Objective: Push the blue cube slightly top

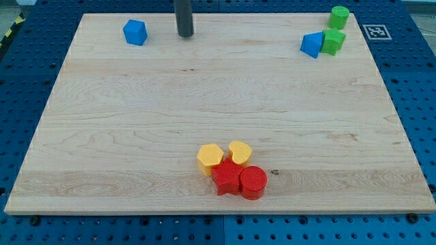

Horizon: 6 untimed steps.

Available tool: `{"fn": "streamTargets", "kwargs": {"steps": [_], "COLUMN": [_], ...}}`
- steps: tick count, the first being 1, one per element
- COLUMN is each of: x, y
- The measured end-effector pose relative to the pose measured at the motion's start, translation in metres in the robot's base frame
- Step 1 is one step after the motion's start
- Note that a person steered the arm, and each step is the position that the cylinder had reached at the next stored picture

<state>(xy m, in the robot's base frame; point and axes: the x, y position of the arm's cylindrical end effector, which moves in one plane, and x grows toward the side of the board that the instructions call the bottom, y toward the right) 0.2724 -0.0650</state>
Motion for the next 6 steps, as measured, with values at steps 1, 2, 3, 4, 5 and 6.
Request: {"fn": "streamTargets", "kwargs": {"steps": [1, 2, 3, 4, 5, 6], "x": [0.04, 0.042, 0.032, 0.005, -0.009, 0.022], "y": [-0.023, -0.082, -0.117, -0.115, -0.109, -0.105]}}
